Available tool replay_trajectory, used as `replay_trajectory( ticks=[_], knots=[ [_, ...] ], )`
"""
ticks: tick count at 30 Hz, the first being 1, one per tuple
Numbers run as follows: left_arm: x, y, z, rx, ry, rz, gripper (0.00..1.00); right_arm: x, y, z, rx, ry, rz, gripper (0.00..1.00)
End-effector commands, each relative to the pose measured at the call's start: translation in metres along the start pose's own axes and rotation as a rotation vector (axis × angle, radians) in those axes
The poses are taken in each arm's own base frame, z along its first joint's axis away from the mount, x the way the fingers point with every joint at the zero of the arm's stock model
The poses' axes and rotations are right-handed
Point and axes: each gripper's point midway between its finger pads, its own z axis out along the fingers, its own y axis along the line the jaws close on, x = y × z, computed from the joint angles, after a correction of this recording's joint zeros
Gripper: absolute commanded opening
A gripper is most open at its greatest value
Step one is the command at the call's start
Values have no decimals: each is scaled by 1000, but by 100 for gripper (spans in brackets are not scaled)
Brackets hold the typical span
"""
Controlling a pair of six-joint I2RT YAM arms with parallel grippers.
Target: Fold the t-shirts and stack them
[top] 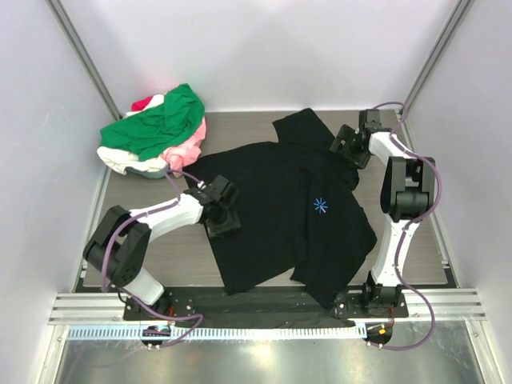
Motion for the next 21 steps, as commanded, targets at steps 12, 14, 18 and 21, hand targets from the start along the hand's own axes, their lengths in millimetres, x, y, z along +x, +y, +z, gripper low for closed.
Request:
replay_trajectory(
  ticks=[12, 14, 18, 21],
  knots=[
    [-9, 107, 33, -251, 55, -129, 53, -58, -52, 54, 99, -92, 77, 92],
    [-23, 109, 31, -197, 55, -147, 53, -77, -52, 61, 113, -116, 65, 92],
    [-57, 124, 23, -212, 37, -198, 53, -104, -36, 76, 58, -159, 55, 91],
    [-78, 120, 26, -165, 36, -258, 52, -127, -7, 80, -34, -201, 27, 92]
  ],
)
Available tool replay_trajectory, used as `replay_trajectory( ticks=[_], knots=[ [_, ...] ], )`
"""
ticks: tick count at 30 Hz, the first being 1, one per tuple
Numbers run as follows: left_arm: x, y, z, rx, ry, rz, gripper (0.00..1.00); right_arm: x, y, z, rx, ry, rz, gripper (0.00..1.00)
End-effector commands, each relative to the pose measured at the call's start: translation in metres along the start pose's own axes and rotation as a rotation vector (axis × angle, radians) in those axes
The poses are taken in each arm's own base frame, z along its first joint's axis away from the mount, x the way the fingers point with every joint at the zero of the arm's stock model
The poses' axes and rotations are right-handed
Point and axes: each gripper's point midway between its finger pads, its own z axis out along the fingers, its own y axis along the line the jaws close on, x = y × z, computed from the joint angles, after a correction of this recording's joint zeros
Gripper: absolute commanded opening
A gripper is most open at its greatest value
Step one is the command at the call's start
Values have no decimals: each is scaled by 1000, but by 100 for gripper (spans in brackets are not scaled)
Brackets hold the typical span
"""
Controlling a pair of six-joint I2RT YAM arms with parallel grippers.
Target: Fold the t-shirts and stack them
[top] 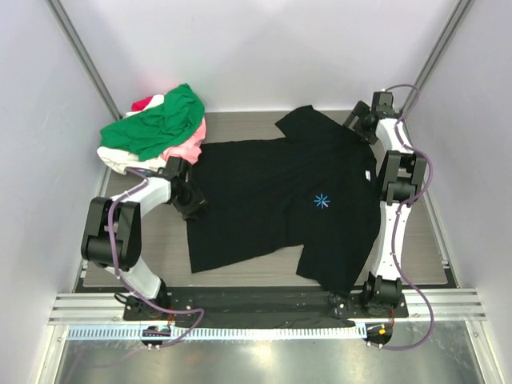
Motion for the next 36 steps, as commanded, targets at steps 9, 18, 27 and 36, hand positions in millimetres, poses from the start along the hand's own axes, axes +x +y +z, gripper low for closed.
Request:
replay_trajectory(
  ticks=[9, 18, 27, 36],
  knots=[
    [-15, 6, -17, -91, -29, 98, 57, -44, 74, -67, -78, -146, -156, 98],
    [5, 22, -87, -63, -236, 58, 61, 16, 39, -223, 184, -225, -110, 99],
    [86, 58, -86, -84, -191, 53, 58, 191, -37, -309, 256, -41, 16, 99],
    [127, 100, -59, -168, -212, -22, 49, 262, -63, -330, 195, 72, 56, 97]
  ],
)
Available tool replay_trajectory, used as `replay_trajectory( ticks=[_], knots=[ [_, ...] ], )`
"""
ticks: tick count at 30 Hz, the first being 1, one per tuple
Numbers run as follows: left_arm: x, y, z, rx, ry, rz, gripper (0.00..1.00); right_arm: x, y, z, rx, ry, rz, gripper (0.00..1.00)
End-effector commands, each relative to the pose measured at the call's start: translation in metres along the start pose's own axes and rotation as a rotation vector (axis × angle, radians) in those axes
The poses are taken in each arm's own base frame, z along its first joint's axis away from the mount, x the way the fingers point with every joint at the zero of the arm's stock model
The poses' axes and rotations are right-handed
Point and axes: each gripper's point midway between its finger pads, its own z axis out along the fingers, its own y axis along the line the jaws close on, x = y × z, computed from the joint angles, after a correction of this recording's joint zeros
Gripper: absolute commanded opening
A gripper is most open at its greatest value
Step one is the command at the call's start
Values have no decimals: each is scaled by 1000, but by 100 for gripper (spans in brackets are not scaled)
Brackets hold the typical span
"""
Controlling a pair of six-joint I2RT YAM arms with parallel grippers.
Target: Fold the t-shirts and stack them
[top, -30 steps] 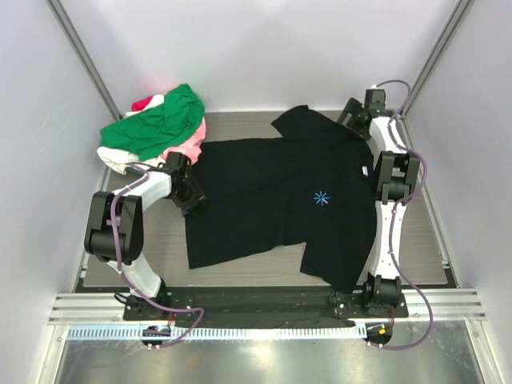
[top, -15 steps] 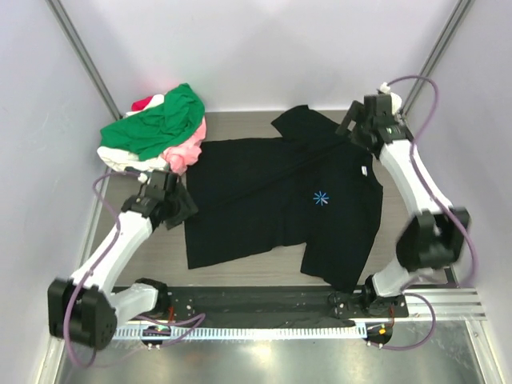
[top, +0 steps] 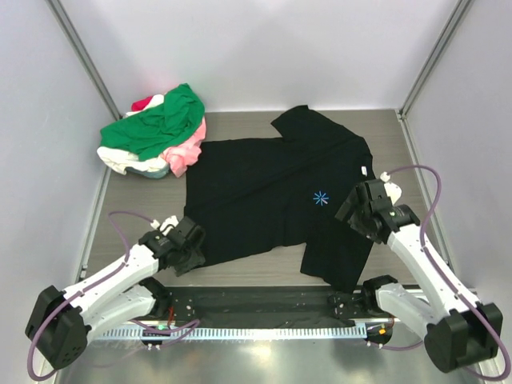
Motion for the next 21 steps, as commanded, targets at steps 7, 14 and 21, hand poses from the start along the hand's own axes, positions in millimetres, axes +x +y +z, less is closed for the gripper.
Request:
replay_trajectory(
  ticks=[7, 14, 21],
  knots=[
    [-10, 11, 11, -58, -104, -92, 44, 15, -3, -11, -50, 7, 66, 97],
    [-20, 7, 13, -49, -153, -72, 18, 22, 3, -3, -54, 39, 67, 97],
    [-54, -19, -21, 29, -262, 0, 0, 52, 24, 22, -96, 166, 2, 89]
  ],
)
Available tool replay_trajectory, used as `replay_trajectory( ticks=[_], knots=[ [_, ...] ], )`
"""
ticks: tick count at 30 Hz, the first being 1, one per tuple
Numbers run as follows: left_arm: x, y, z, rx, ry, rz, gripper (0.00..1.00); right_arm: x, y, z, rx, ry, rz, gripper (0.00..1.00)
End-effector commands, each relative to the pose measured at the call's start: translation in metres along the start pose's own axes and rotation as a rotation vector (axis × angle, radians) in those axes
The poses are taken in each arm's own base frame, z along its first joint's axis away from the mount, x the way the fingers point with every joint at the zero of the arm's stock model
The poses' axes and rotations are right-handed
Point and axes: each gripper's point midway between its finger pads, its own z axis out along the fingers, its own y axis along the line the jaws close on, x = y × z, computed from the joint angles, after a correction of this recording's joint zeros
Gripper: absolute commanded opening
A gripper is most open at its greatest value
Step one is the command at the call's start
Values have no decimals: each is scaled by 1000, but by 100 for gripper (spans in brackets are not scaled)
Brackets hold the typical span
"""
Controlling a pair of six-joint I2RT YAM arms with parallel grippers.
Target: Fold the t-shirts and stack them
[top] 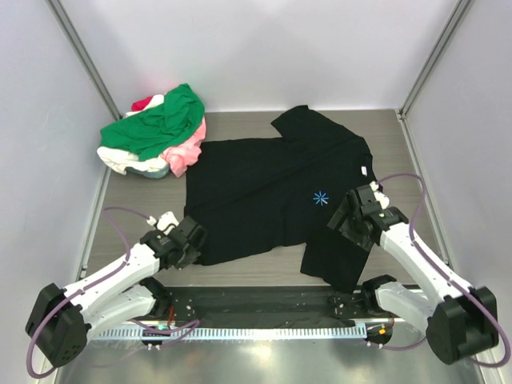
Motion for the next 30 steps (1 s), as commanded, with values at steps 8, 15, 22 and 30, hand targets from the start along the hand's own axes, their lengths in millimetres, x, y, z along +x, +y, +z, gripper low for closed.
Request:
replay_trajectory(
  ticks=[8, 15, 22, 30],
  knots=[
    [-90, -30, -70, 66, -231, 117, 0, 10, 35, 35, -47, 78, -60, 88],
    [-106, -29, -82, 86, -237, 108, 1, -19, 52, 83, 49, 110, -177, 90],
    [-136, -25, -90, 69, -227, 114, 1, -120, 101, 103, 128, -12, -298, 90],
    [-136, -28, -81, 80, -211, 123, 0, -151, 92, 40, 194, -172, -297, 95]
  ],
)
